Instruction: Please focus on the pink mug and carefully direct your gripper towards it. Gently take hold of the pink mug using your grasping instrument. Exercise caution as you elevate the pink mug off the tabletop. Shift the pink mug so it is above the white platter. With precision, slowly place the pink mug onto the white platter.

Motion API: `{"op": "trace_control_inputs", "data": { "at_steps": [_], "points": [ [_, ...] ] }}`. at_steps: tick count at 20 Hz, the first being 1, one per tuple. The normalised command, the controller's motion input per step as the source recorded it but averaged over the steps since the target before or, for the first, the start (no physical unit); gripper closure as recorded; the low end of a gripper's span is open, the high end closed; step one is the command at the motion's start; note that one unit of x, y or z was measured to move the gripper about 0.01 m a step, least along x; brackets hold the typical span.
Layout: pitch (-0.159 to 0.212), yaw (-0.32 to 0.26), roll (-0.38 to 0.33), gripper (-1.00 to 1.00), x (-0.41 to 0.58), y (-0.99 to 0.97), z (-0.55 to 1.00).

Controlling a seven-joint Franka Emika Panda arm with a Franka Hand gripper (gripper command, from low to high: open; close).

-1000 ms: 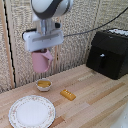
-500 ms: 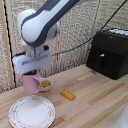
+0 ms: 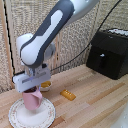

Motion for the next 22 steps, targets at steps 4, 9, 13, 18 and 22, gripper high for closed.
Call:
{"op": "trace_control_inputs", "data": {
  "at_steps": [4, 9, 13, 18, 22],
  "points": [
    [-0.066, 0.145, -0.046, 1.00, 0.132, 0.02, -0.41],
    [-0.110, 0.142, -0.006, 1.00, 0.162, 0.00, -0.22],
    [-0.069, 0.092, 0.025, -1.00, 0.166, 0.00, 0.15],
    [0.020, 0.050, 0.030, -1.00, 0.187, -0.01, 0.63],
    [0.059, 0.020, 0.030, -1.00, 0.189, -0.01, 0.77]
  ]
}}
